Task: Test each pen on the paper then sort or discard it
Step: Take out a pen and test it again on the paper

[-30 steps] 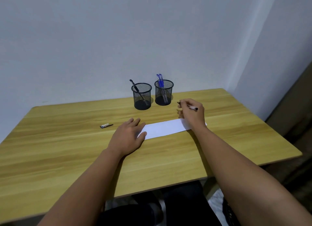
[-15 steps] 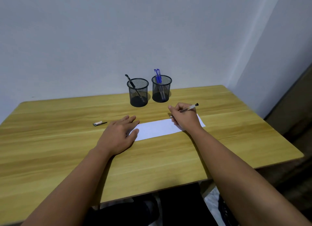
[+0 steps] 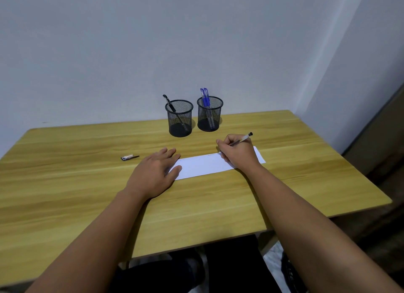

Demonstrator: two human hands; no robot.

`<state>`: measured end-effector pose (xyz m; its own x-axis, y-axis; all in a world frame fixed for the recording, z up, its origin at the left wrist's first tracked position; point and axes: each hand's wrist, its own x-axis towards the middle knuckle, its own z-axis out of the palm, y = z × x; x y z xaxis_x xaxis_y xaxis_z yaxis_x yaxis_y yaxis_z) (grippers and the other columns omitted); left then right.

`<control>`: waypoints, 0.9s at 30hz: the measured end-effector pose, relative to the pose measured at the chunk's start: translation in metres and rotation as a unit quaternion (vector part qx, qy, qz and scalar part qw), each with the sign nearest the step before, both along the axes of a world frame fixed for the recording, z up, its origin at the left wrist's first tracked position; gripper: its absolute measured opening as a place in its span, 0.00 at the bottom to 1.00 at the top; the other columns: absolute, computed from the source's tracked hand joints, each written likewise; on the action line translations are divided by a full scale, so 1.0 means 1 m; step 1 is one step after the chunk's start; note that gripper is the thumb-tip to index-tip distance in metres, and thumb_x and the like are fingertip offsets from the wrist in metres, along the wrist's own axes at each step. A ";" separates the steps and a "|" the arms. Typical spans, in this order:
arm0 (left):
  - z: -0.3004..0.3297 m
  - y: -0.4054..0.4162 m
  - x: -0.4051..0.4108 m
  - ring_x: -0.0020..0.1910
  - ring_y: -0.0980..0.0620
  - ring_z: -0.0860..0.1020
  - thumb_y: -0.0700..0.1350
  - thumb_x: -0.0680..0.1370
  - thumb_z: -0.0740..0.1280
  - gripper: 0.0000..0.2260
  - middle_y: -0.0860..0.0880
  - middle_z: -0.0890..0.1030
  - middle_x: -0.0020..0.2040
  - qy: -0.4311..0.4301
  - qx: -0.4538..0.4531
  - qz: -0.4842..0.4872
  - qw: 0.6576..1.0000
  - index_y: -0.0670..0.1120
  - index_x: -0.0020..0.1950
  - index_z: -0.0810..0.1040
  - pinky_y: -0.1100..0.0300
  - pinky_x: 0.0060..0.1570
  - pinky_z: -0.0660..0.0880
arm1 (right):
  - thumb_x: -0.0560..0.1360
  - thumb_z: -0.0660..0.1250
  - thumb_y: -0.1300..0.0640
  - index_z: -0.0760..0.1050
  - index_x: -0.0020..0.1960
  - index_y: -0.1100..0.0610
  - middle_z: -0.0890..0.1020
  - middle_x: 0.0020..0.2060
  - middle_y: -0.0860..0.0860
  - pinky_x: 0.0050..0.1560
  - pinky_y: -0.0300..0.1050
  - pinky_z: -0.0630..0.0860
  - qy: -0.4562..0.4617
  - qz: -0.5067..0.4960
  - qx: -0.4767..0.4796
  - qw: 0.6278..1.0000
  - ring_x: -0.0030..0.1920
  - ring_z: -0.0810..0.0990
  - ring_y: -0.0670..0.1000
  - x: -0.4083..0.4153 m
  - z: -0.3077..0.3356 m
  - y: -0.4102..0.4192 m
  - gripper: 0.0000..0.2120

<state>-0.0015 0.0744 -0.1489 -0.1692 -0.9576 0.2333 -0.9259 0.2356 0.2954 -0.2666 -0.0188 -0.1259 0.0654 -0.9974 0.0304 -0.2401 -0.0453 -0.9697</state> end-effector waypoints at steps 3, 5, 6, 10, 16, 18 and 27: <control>0.001 0.000 0.000 0.79 0.51 0.61 0.62 0.79 0.51 0.29 0.52 0.67 0.78 -0.005 0.002 0.000 1.000 0.51 0.75 0.72 0.50 0.75 0.62 | 0.79 0.74 0.57 0.74 0.34 0.62 0.80 0.30 0.59 0.28 0.38 0.75 0.013 0.001 0.001 1.000 0.29 0.80 0.49 0.000 0.000 0.000 0.19; 0.002 0.001 -0.001 0.79 0.50 0.61 0.63 0.79 0.50 0.30 0.51 0.67 0.78 -0.010 0.002 -0.001 1.000 0.51 0.75 0.72 0.50 0.75 0.62 | 0.79 0.71 0.58 0.71 0.36 0.67 0.78 0.32 0.62 0.29 0.40 0.75 0.022 -0.005 -0.002 1.000 0.30 0.79 0.50 -0.001 -0.001 -0.002 0.18; 0.002 0.001 -0.001 0.79 0.50 0.61 0.62 0.79 0.51 0.30 0.51 0.67 0.78 -0.011 0.002 -0.001 1.000 0.51 0.75 0.72 0.50 0.75 0.62 | 0.79 0.71 0.58 0.70 0.36 0.67 0.77 0.32 0.64 0.30 0.41 0.76 0.022 -0.007 -0.003 1.000 0.30 0.79 0.51 -0.001 -0.001 -0.002 0.18; 0.002 0.001 -0.001 0.79 0.50 0.61 0.63 0.79 0.50 0.30 0.51 0.67 0.78 -0.014 0.005 -0.001 1.000 0.51 0.75 0.72 0.50 0.75 0.62 | 0.80 0.73 0.54 0.72 0.32 0.57 0.80 0.30 0.61 0.30 0.43 0.76 0.018 -0.004 -0.005 1.000 0.28 0.79 0.50 -0.001 -0.002 -0.002 0.20; 0.001 0.001 -0.001 0.79 0.50 0.60 0.62 0.80 0.52 0.28 0.51 0.67 0.78 -0.012 0.006 0.000 1.000 0.51 0.76 0.72 0.50 0.76 0.62 | 0.81 0.72 0.55 0.72 0.35 0.63 0.81 0.33 0.68 0.33 0.47 0.77 0.022 -0.012 -0.017 1.000 0.28 0.79 0.52 -0.001 -0.003 -0.003 0.21; 0.001 0.001 -0.001 0.79 0.50 0.60 0.62 0.79 0.51 0.29 0.52 0.67 0.78 -0.014 0.007 0.000 1.000 0.51 0.76 0.71 0.51 0.76 0.61 | 0.81 0.71 0.55 0.71 0.37 0.68 0.81 0.35 0.69 0.30 0.45 0.77 0.027 -0.020 -0.016 0.999 0.27 0.79 0.50 -0.002 -0.002 -0.003 0.21; 0.002 0.001 -0.001 0.80 0.51 0.60 0.64 0.79 0.49 0.30 0.53 0.66 0.78 -0.013 0.009 0.002 1.000 0.52 0.76 0.71 0.51 0.76 0.61 | 0.79 0.70 0.57 0.68 0.38 0.68 0.76 0.31 0.61 0.27 0.41 0.75 0.028 -0.039 -0.005 0.999 0.27 0.79 0.53 -0.002 -0.005 -0.006 0.19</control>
<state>-0.0024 0.0752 -0.1471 -0.1709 -0.9623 0.2115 -0.9344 0.2264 0.2749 -0.2684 -0.0243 -0.1305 -0.0098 -0.9992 0.0384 -0.2973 -0.0337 -0.9542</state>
